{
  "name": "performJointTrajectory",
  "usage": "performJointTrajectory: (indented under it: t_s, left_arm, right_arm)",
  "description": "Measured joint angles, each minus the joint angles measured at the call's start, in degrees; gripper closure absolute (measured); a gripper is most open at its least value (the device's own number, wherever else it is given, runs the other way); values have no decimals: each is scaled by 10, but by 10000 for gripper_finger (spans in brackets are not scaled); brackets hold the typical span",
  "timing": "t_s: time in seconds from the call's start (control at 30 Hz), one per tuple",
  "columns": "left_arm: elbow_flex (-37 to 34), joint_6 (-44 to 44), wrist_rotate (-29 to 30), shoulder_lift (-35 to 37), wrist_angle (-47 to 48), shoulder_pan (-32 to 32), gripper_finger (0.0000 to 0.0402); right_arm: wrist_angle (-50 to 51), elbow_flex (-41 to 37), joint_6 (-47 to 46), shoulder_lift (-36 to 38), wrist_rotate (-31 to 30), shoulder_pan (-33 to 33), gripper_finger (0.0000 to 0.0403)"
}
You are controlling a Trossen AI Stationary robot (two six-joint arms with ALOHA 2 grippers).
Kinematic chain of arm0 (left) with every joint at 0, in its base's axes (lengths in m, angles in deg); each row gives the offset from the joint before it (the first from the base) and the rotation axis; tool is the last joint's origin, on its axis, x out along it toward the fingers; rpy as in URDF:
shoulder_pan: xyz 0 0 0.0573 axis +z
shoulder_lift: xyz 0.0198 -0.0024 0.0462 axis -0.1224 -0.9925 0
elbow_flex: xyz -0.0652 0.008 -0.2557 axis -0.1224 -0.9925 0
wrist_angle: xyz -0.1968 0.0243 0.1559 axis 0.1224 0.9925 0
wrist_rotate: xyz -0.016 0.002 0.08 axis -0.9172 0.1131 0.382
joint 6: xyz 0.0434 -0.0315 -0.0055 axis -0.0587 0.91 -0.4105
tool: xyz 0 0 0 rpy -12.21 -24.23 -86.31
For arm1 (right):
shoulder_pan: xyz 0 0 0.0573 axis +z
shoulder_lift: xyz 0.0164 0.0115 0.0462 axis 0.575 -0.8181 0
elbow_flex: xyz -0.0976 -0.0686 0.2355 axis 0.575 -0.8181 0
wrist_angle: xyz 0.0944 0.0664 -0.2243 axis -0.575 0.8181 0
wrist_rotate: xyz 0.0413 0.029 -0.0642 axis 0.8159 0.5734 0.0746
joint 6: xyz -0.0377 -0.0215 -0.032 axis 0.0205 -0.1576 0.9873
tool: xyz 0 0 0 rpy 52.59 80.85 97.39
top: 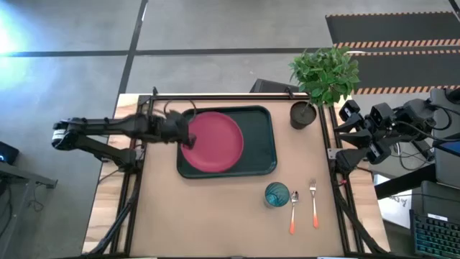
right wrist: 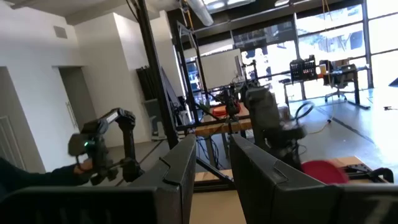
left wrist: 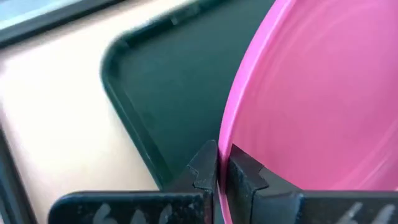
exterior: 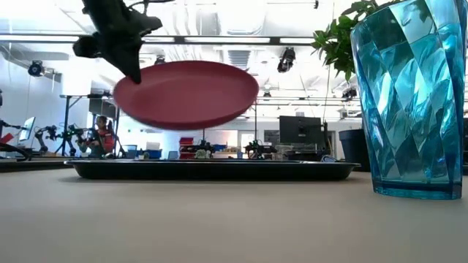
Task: Pick and place plate/cup/fork/spoon on tray
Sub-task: Put the pink plate on the left of the black serving tray
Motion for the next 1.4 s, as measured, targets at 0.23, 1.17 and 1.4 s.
performJointTrajectory:
  t_s: [0.23,1.17,1.4]
  left_arm:
    - [-8,-113,-125,-30,-74,118,401]
    - [-37,-213,-257,-246,-108,184,401]
    - [-37,-218,-246,-239,-95,188,401]
  right_arm:
    - [0,-5,0,-7,-32,0,314]
    - [0,-11,-11,-23,-31,0,314]
    - [0,-11,-11,-23,-31,0,314]
